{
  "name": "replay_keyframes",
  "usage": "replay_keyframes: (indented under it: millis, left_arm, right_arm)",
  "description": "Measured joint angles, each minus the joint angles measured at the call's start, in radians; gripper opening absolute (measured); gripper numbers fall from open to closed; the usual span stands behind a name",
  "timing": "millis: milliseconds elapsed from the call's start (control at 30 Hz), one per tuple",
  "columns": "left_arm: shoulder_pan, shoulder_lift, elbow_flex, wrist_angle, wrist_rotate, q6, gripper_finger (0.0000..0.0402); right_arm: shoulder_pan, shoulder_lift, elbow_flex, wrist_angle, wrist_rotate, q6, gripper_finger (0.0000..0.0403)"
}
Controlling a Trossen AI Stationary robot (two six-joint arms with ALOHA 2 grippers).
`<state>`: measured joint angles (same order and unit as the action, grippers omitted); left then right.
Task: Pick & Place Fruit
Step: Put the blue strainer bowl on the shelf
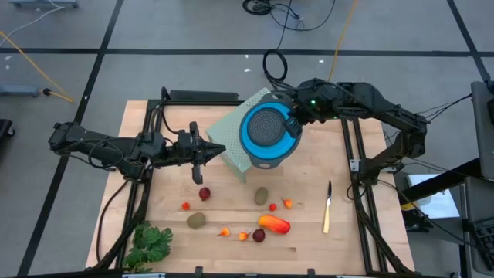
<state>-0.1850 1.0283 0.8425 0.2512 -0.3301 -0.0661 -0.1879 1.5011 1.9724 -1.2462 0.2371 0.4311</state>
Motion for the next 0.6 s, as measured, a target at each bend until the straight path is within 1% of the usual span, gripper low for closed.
replay_keyframes:
  millis: [67, 167, 300, 433, 600]
  left_arm:
    - [0.010, 0.000, 0.000, 0.000, 0.022, -0.038, 0.0029]
    - [0.026, 0.000, 0.000, 0.000, 0.052, -0.076, 0.0057]
    - [0.047, 0.000, 0.000, 0.000, 0.060, -0.105, 0.0117]
    - [0.067, 0.000, 0.000, 0.000, 0.057, -0.097, 0.0183]
    - [0.084, 0.000, 0.000, 0.007, 0.022, -0.033, 0.0245]
  right_arm:
    - [0.000, 0.001, -0.024, 0.020, -0.001, -0.011, 0.0009]
    - [0.000, 0.000, -0.067, 0.074, -0.001, -0.029, 0.0011]
    - [0.000, 0.001, -0.109, 0.126, -0.001, -0.040, 0.0017]
    - [0.000, 0.001, -0.119, 0.156, 0.006, -0.056, 0.0011]
    - [0.000, 0.001, -0.119, 0.189, 0.078, -0.077, 0.0010]
